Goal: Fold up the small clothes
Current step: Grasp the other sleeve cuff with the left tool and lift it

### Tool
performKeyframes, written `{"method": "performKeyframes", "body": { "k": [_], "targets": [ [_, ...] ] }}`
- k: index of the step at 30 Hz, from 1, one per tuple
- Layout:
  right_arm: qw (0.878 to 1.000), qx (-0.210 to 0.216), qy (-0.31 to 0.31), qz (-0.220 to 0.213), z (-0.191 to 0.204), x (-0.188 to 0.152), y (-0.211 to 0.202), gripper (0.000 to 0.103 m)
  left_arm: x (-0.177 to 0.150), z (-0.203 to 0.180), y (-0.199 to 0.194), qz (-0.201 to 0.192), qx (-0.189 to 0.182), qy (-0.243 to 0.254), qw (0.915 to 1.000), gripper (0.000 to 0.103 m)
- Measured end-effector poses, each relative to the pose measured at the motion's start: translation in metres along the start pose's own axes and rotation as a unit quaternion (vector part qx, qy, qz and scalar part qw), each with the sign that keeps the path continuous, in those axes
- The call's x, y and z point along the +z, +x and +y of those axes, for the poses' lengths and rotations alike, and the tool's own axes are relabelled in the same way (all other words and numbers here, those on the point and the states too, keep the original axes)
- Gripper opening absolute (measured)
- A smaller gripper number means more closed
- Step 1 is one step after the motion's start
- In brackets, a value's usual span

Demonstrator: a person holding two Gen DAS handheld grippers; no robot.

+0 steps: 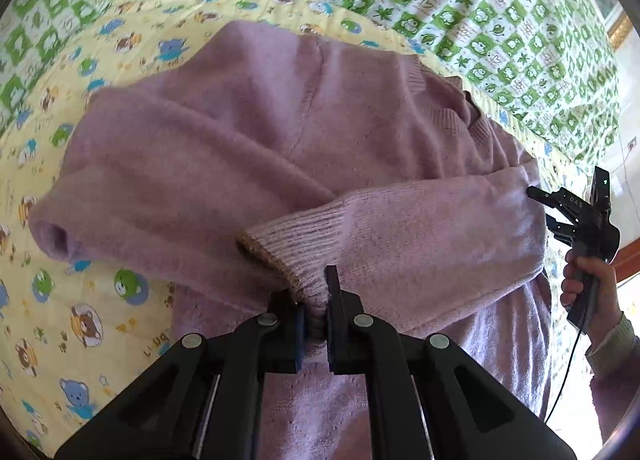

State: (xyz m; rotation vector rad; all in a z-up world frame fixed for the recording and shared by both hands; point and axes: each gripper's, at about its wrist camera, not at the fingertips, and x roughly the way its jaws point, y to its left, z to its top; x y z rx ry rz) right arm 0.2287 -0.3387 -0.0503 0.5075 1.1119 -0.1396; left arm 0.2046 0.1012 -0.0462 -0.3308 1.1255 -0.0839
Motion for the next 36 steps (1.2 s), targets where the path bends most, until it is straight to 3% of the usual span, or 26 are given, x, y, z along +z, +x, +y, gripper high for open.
{"method": "performKeyframes", "body": {
  "k": [5,6,7,8,11,14,21,23,24,25,26,31,36],
  "targets": [
    [0.999,0.036,0.003,-0.004,0.002,-0.002,-0.002,0.064,-0.009,-0.001,0.003,-0.004,0.004,-0.007,1.0,0.006],
    [0.999,0.045,-0.005,0.003,0.003,-0.001,-0.001,0.055,-0.01,0.0,0.002,-0.006,0.002,-0.009,0.9999,0.005],
    [0.999,0.048,-0.013,0.015,0.006,0.0,0.001,0.016,-0.01,0.0,0.0,-0.009,0.0,-0.01,0.9999,0.005],
    [0.999,0.047,-0.016,0.019,0.008,0.002,-0.001,0.009,-0.01,0.0,-0.002,-0.01,-0.003,-0.011,0.9999,0.005],
    [0.998,0.044,-0.052,-0.012,0.021,0.012,-0.029,0.008,-0.004,-0.013,-0.015,-0.025,-0.024,-0.003,0.9994,0.005],
    [0.994,0.01,-0.105,-0.043,0.034,0.024,-0.054,0.008,0.001,-0.036,-0.017,-0.036,-0.021,0.034,0.9985,0.005],
    [0.993,-0.064,-0.094,0.005,0.011,0.018,-0.007,0.009,-0.008,-0.02,0.021,0.006,-0.001,0.025,0.9997,0.006],
    [0.994,-0.071,-0.081,-0.004,0.01,0.014,-0.007,0.019,-0.008,-0.017,0.016,0.006,-0.008,0.023,0.9997,0.01],
    [0.994,-0.077,-0.075,-0.008,0.009,0.014,-0.01,0.024,-0.006,-0.016,0.011,0.003,-0.003,0.018,0.9998,0.018],
    [0.994,-0.086,-0.068,-0.014,0.01,0.013,-0.016,0.036,-0.006,-0.014,0.007,0.002,-0.002,0.013,0.9999,0.018],
    [0.994,-0.084,-0.063,-0.023,0.012,0.013,-0.024,0.042,-0.007,-0.009,0.001,-0.001,-0.003,0.003,1.0,0.018],
    [0.997,-0.029,-0.055,-0.048,0.028,0.0,-0.061,0.045,-0.02,0.022,-0.025,-0.007,-0.02,-0.053,0.9984,0.018],
    [0.996,0.041,-0.081,-0.027,0.064,-0.042,-0.077,0.047,-0.034,0.039,-0.026,0.01,-0.046,-0.093,0.9946,0.023]
  ]
}}
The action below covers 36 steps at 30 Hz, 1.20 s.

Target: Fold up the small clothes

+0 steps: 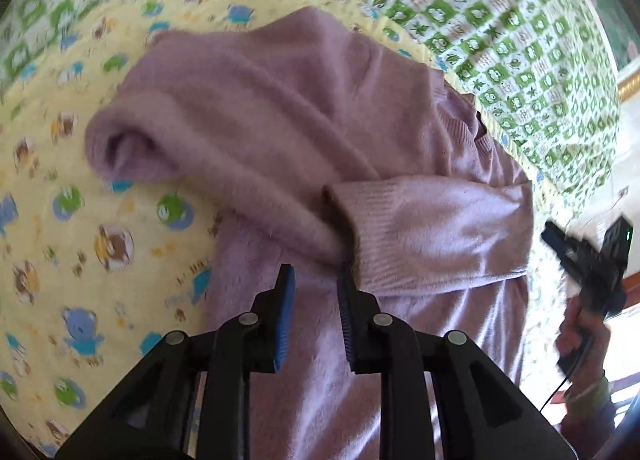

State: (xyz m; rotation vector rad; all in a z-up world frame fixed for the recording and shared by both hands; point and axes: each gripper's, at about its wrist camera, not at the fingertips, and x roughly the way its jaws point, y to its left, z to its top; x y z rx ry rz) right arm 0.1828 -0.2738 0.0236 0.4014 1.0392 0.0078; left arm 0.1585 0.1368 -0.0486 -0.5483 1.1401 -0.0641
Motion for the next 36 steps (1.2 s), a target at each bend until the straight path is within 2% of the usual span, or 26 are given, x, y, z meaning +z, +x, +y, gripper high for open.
{"method": "performKeyframes", "body": {
  "k": [2,4,7,11,12,13,15,17,20,22,25,28,31,32,34,36],
  "targets": [
    [1.0,0.023,-0.012,0.017,0.019,-0.02,0.004,0.047,0.001,0.004,0.007,0.01,-0.013,-0.02,0.9997,0.024],
    [0.998,0.027,-0.028,0.039,0.039,-0.039,0.012,0.047,0.004,0.008,0.014,0.016,-0.023,-0.039,0.9989,0.037],
    [0.996,0.042,-0.039,0.065,0.056,-0.06,0.021,0.047,0.015,0.015,0.023,0.02,-0.034,-0.072,0.9966,0.048],
    [0.994,0.047,-0.049,0.082,0.068,-0.076,0.023,0.047,0.031,0.028,0.031,0.014,-0.063,-0.13,0.9893,0.049],
    [0.994,0.048,-0.05,0.085,0.069,-0.079,0.024,0.047,0.034,0.03,0.033,0.01,-0.063,-0.138,0.9883,0.046],
    [0.994,0.048,-0.052,0.088,0.07,-0.08,0.025,0.047,0.037,0.032,0.034,0.001,-0.054,-0.138,0.9889,0.037],
    [0.993,0.048,-0.056,0.09,0.071,-0.082,0.025,0.047,0.044,0.033,0.035,-0.006,-0.02,-0.126,0.9918,0.004],
    [0.993,0.048,-0.056,0.09,0.071,-0.081,0.024,0.047,0.048,0.036,0.027,-0.022,-0.015,-0.124,0.9919,0.004],
    [0.994,0.048,-0.052,0.086,0.07,-0.078,0.021,0.047,0.058,0.03,-0.009,-0.082,-0.016,-0.105,0.991,0.003],
    [0.994,0.048,-0.047,0.081,0.068,-0.075,0.02,0.047,0.069,0.019,-0.04,-0.123,-0.04,-0.097,0.9868,0.003],
    [0.995,0.055,-0.032,0.075,0.063,-0.073,0.017,0.047,0.086,-0.016,-0.083,-0.171,-0.099,-0.074,0.9775,0.003],
    [0.996,0.065,-0.02,0.064,0.062,-0.07,0.01,0.047,0.095,-0.072,-0.112,-0.207,-0.186,-0.029,0.9599,0.003],
    [0.996,0.066,-0.012,0.051,0.06,-0.069,0.002,0.047,0.091,-0.127,-0.093,-0.18,-0.261,0.012,0.9483,0.005],
    [0.997,0.064,-0.01,0.047,0.058,-0.069,0.0,0.047,0.086,-0.147,-0.074,-0.155,-0.271,0.029,0.9495,0.005],
    [0.998,0.054,-0.004,0.041,0.054,-0.071,-0.004,0.047,0.077,-0.171,-0.037,-0.102,-0.262,0.052,0.9582,0.011],
    [0.998,0.045,0.003,0.042,0.048,-0.072,-0.005,0.047,0.062,-0.185,0.005,-0.049,-0.228,0.076,0.9694,0.016]
  ]
}}
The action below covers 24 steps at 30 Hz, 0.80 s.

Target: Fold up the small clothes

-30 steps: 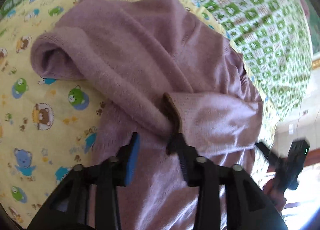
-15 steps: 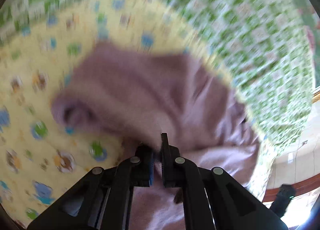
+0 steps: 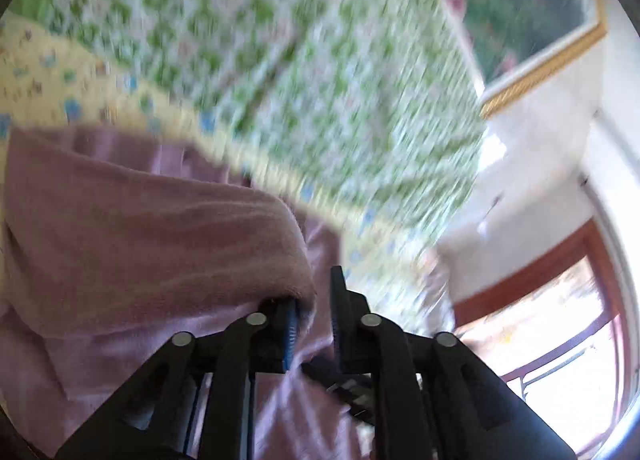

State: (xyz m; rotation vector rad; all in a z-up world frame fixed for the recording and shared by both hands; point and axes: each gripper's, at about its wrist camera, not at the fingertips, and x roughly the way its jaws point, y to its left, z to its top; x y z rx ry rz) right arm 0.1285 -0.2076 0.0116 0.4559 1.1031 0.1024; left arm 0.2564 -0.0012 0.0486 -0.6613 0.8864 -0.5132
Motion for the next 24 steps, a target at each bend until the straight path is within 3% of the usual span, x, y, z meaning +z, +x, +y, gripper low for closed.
{"method": "performKeyframes", "body": {
  "k": [2,4,9,11,15,17,19,20,21,24],
  "targets": [
    [1.0,-0.009,0.009,-0.001,-0.01,-0.002,-0.002,0.047,-0.024,0.014,0.031,0.058,0.04,0.008,0.9975,0.016],
    [1.0,-0.02,0.01,0.0,-0.016,-0.004,-0.002,0.047,-0.042,0.029,0.036,0.081,0.058,0.011,0.995,0.016],
    [0.999,-0.038,-0.005,0.013,-0.024,-0.009,0.008,0.047,-0.075,0.063,0.011,0.101,0.123,0.052,0.986,0.024],
    [0.998,-0.05,-0.03,0.018,-0.022,-0.012,0.013,0.047,-0.081,0.08,-0.009,0.097,0.168,0.073,0.9783,0.026],
    [0.992,-0.071,-0.105,0.028,-0.009,-0.02,0.026,0.048,-0.082,0.117,-0.019,0.099,0.272,0.1,0.9519,0.03],
    [0.985,-0.103,-0.138,0.025,-0.005,-0.021,0.035,0.054,-0.075,0.129,-0.013,0.096,0.297,0.106,0.9441,0.031],
    [0.98,-0.122,-0.156,0.029,-0.005,-0.02,0.045,0.055,-0.07,0.134,-0.005,0.088,0.329,0.115,0.9331,0.037],
    [0.98,-0.117,-0.157,0.039,-0.006,-0.018,0.051,0.055,-0.066,0.135,0.0,0.081,0.357,0.12,0.9227,0.04],
    [0.98,-0.113,-0.157,0.043,-0.007,-0.018,0.054,0.055,-0.061,0.139,0.005,0.066,0.402,0.12,0.9054,0.041],
    [0.976,-0.122,-0.173,0.049,-0.009,-0.016,0.058,0.048,-0.047,0.146,0.014,0.04,0.446,0.117,0.8863,0.04]
  ]
}}
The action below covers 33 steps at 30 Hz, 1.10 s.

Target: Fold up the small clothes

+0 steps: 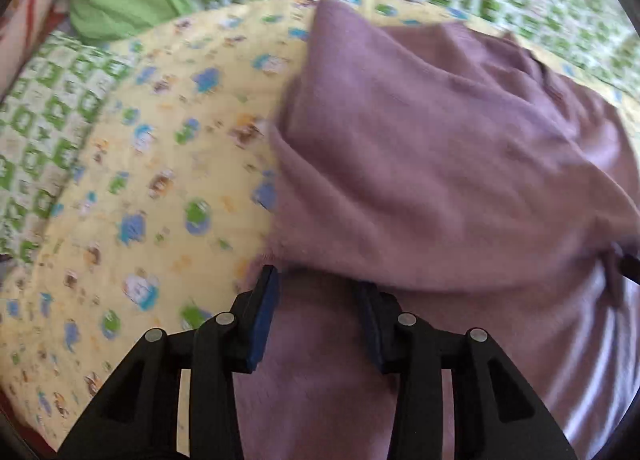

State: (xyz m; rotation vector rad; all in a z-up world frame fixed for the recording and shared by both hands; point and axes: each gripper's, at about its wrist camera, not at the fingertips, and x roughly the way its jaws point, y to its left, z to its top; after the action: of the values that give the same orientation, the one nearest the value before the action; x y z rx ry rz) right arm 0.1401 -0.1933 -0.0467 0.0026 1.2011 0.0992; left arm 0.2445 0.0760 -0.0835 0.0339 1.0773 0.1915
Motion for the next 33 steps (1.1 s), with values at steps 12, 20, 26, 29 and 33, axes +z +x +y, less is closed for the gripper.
{"method": "performKeyframes", "body": {
  "k": [12,20,26,29,33],
  "targets": [
    [0.949,-0.089,-0.158,-0.257,0.028,0.077,-0.125,0.007,0.015,0.042,0.018,0.019,0.002,-0.146,0.9891,0.022],
    [0.973,-0.091,-0.178,-0.114,0.002,0.024,-0.037,0.007,0.005,0.06,0.017,0.019,-0.007,-0.187,0.9821,0.02],
    [0.987,-0.034,-0.153,-0.036,-0.003,-0.021,-0.01,0.007,-0.012,0.091,0.023,0.032,-0.02,-0.241,0.9699,0.036],
    [0.992,-0.007,-0.124,-0.008,-0.011,-0.026,-0.005,0.01,-0.015,0.093,0.014,0.032,-0.032,-0.235,0.971,0.036],
    [0.996,0.019,-0.092,0.001,-0.013,-0.019,-0.023,0.022,-0.024,0.102,-0.025,0.017,-0.103,-0.252,0.962,0.035]
  ]
}}
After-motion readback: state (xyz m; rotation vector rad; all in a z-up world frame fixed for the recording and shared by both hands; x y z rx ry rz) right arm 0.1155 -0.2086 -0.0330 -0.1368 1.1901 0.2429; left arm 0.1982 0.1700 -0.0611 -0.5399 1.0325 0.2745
